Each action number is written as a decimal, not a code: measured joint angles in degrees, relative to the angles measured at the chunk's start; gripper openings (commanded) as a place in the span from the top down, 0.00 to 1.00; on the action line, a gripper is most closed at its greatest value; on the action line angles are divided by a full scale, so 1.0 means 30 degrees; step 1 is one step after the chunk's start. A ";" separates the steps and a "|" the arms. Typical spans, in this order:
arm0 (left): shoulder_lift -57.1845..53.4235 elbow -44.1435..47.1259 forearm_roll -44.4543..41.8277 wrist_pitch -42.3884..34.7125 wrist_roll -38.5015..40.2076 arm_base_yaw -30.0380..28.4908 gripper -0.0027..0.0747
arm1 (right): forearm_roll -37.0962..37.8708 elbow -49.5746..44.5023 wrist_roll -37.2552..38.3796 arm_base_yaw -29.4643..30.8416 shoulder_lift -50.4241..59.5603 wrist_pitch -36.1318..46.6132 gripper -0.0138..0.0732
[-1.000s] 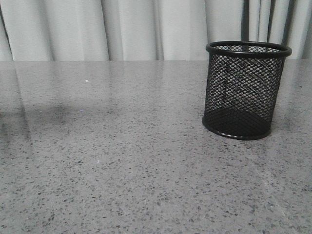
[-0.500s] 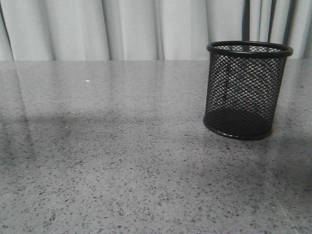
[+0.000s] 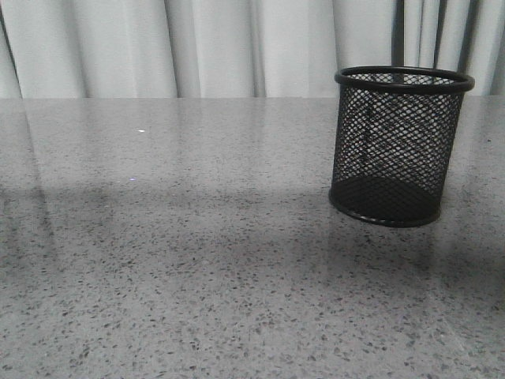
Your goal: Put scissors into bucket
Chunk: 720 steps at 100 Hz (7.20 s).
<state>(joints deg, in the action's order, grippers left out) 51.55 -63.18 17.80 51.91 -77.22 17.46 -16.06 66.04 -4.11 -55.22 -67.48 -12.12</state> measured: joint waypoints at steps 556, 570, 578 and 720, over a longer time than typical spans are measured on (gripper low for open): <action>-1.7336 1.2442 -0.2173 -0.5583 1.9489 0.1393 0.99 | 2.4412 -0.9510 1.1993 -0.0657 2.1424 -1.2178 0.90; -1.7336 1.2475 -0.2173 -0.5583 1.9489 0.1393 0.99 | 2.5370 -1.0120 1.2014 -0.0657 2.2748 -1.2864 0.90; -1.7336 1.2475 -0.2173 -0.5583 1.9489 0.1393 0.99 | 2.5447 -1.0164 1.2014 -0.0657 2.2783 -1.3341 0.90; -1.7336 1.2837 -0.2409 -0.5744 1.9489 0.1201 0.99 | 2.5517 -1.0196 1.2026 -0.0657 2.2783 -1.3589 0.90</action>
<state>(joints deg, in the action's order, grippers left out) -0.46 -24.66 10.58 34.68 -18.75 21.06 60.49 35.45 31.97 -57.19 0.87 -52.89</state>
